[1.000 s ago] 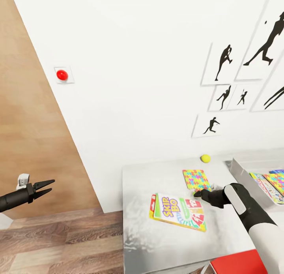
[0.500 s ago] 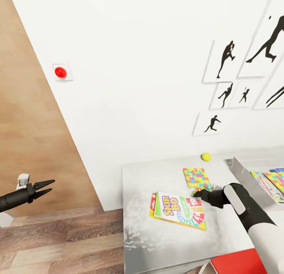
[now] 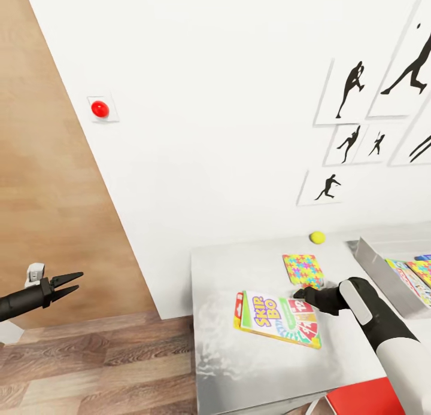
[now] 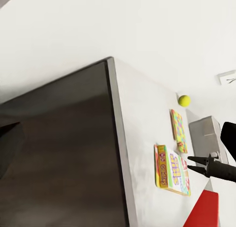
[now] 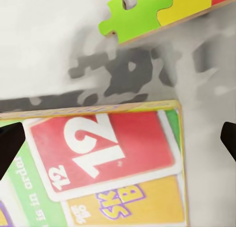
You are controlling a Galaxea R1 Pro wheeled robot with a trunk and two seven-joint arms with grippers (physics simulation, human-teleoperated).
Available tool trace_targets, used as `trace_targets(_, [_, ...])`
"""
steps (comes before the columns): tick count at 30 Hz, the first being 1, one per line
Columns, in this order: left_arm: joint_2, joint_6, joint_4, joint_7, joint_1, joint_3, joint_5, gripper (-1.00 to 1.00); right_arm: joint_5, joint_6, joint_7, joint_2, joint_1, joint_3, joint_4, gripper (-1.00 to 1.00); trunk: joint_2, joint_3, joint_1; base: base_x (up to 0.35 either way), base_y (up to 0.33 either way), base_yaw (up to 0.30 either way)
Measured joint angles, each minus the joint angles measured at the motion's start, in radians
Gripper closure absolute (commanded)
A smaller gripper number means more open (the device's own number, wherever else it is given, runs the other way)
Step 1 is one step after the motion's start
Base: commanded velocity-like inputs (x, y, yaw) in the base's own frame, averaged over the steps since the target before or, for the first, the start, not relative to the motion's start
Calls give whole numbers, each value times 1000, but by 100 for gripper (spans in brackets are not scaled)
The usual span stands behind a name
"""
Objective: Put all the toys in the child's room - the three board games (two on the bed and one on the table), the two jigsaw puzzles on the table, and the tennis ball on the table - inside the toy box on the table in the child's room.
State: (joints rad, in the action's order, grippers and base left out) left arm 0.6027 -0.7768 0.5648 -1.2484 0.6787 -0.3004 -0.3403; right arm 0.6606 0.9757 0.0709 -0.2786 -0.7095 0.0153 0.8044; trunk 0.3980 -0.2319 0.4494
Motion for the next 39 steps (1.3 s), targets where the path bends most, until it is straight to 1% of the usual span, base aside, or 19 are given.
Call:
trace_targets(8, [0, 0, 0, 0, 0, 0, 1, -100, 1, 0, 0, 1, 0, 0, 0, -100, 0, -2, 0, 0, 21, 0])
trace_targets(20, [0, 0, 0, 0, 0, 0, 0, -100, 1, 0, 0, 16, 0, 0, 1, -100, 0, -4, 0, 0, 54, 0])
trace_targets(29, [1, 0, 0, 0, 0, 0, 0, -100, 1, 0, 0, 36, -15, 0, 3, -100, 0, -4, 0, 0, 2, 0])
trace_targets(39, [2, 0, 0, 0, 0, 0, 0, -100, 1, 0, 0, 50, -21, 0, 3, -100, 0, -4, 0, 0, 0, 0])
